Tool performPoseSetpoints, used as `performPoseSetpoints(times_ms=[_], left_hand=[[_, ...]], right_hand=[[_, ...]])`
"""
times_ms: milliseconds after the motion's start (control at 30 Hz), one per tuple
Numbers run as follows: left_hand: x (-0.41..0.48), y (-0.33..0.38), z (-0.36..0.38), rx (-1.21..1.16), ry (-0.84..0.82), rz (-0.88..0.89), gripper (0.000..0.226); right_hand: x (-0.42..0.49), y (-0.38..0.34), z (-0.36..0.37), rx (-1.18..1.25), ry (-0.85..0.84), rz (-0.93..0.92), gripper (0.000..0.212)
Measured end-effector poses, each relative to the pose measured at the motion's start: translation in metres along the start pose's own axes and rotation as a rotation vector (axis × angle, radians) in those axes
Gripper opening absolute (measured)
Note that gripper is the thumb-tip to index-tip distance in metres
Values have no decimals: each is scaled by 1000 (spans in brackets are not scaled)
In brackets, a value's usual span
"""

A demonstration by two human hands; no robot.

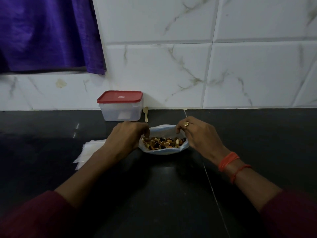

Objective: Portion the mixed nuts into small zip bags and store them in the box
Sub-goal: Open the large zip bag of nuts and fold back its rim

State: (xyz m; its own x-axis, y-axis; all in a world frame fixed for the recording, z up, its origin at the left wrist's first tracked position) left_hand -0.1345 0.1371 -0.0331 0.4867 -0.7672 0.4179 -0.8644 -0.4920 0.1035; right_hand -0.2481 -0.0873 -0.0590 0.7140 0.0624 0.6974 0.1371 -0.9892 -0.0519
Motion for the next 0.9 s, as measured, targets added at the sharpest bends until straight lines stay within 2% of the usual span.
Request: performPoseSetpoints(times_ms=[100,200,267,333,433,500,600,667,700,767,900], left_hand=[[2,-2,-3,-381,133,-167,25],[7,-8,3,-543,68,-303,27],[7,-14,5,-491,40,-332,22],[7,-16,6,-400,57,-338,17],[2,-15,1,-297,188,-340,19],[0,-14,-1,-263,228,-262,21],[1,-11,-3,-110,111,-62,27],[1,-8,-3,19,22,-4,26],[1,-9,-3,66,3,-11,23],[0,-11,-4,113,-1,-71,24],[-2,-4,-6,154,-18,-158,49]], right_hand=[[3,-4,-2,24,36,55,30],[6,-1,-5,48,-60,155,22],[5,6,-6,16,-128,196,24],[3,11,-9,-16,-79,214,19],[2,11,-9,7,9,183,16],[1,13,-9,72,-1,128,17],[-1,22,-10,127,-67,-16,27],[-2,24,-9,114,-106,-107,22],[-2,25,-8,81,-126,-144,18],[-2,25,-7,-10,-160,-168,24],[0,21,-7,-106,-159,-106,44]])
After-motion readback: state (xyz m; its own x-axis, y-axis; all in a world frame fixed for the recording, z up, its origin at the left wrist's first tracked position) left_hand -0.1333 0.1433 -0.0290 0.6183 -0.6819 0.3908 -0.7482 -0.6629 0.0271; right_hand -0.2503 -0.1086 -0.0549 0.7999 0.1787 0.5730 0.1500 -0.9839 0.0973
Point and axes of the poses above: each hand's wrist, its own x-axis towards the middle knuckle, its own z-axis out of the palm, y = z × x, the point moved 1 cm from there along x, towards the middle knuckle
